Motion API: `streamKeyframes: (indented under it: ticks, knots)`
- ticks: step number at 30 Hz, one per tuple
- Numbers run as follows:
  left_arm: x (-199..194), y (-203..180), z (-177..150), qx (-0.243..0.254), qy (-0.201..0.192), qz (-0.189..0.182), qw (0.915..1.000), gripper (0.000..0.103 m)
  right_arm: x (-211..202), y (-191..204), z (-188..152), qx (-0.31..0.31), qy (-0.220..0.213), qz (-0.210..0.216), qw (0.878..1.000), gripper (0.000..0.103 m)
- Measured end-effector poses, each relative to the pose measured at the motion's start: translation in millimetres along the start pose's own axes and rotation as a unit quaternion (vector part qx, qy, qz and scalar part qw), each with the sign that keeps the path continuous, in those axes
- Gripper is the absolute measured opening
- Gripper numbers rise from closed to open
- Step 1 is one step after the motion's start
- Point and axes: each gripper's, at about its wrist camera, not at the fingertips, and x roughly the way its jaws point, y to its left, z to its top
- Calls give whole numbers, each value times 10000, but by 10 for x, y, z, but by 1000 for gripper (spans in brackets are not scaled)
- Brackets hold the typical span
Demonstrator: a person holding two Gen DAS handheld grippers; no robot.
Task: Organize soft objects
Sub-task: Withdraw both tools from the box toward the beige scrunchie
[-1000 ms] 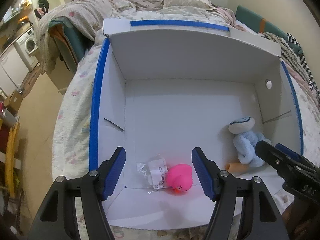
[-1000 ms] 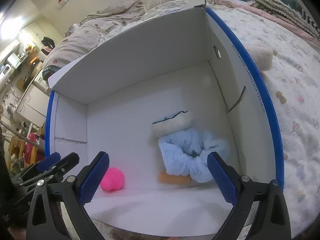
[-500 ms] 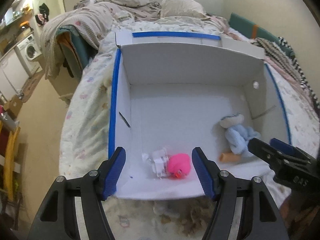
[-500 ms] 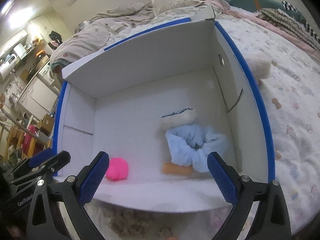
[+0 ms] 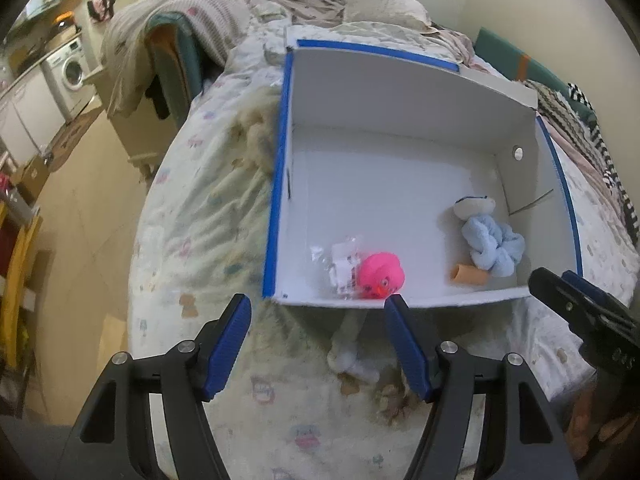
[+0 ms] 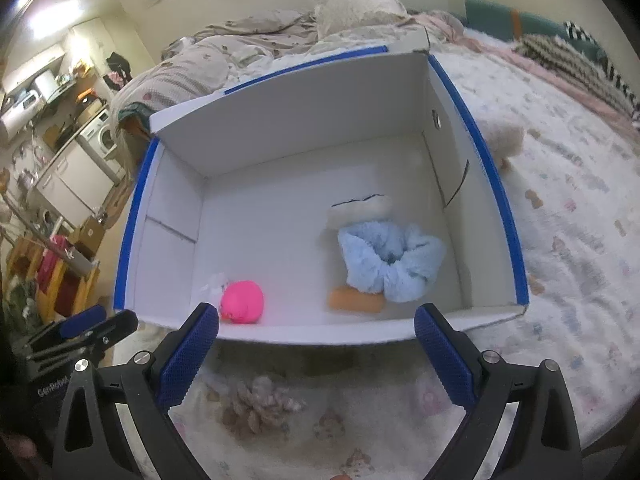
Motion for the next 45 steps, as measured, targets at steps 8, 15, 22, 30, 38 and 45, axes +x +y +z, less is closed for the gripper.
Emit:
streamKeyframes:
  ticks: [8,15,22,30,38,45]
  knots:
    - [-31,112,-181,-132,128,45,9998,66,-35,108,-251,48,254,304,9992,103]
    - [-17,236,-300,-361,281,180,9988,66,13,202,-374,55,563,566,9968,103]
    - [50,409,-307,-814,376,438,9950,66,249,129,-495,530,1251,955,9861,103]
    - [123,519,-314,-1106,569,388,9915,66,571,236,-667,400,1906,714,9782,100]
    - [144,512,-316,-1129,621,320,9911,66,840,422,-760,-43,2232,576,9730,18]
    - [186,518,-311,-1208,697,271,9899,66,366,332,-731,52,1854,1307,9739,14]
